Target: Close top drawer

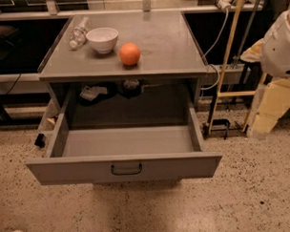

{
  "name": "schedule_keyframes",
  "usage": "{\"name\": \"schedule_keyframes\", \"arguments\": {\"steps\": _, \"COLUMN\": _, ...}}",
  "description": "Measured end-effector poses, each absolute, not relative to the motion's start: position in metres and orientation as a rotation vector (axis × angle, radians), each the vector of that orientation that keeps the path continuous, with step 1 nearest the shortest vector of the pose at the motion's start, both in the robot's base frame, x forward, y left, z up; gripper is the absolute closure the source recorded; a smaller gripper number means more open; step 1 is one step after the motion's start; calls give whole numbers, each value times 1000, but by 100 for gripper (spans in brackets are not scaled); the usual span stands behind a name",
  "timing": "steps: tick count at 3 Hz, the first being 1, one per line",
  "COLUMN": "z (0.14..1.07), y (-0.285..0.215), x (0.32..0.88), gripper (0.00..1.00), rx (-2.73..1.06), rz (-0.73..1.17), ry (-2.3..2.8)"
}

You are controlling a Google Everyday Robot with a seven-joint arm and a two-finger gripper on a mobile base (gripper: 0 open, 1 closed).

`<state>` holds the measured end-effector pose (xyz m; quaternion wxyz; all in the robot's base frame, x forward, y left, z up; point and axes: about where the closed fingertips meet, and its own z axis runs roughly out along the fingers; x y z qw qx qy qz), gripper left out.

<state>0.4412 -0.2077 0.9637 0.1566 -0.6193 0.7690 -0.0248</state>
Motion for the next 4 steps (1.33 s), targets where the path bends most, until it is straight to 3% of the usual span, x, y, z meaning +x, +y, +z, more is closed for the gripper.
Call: {"name": "schedule_keyframes", "arguments": {"steps": 4, "z": 778, "y": -141, "x": 482, "gripper": 0, "rx": -2064, "rz": 619, "ry": 2017}}
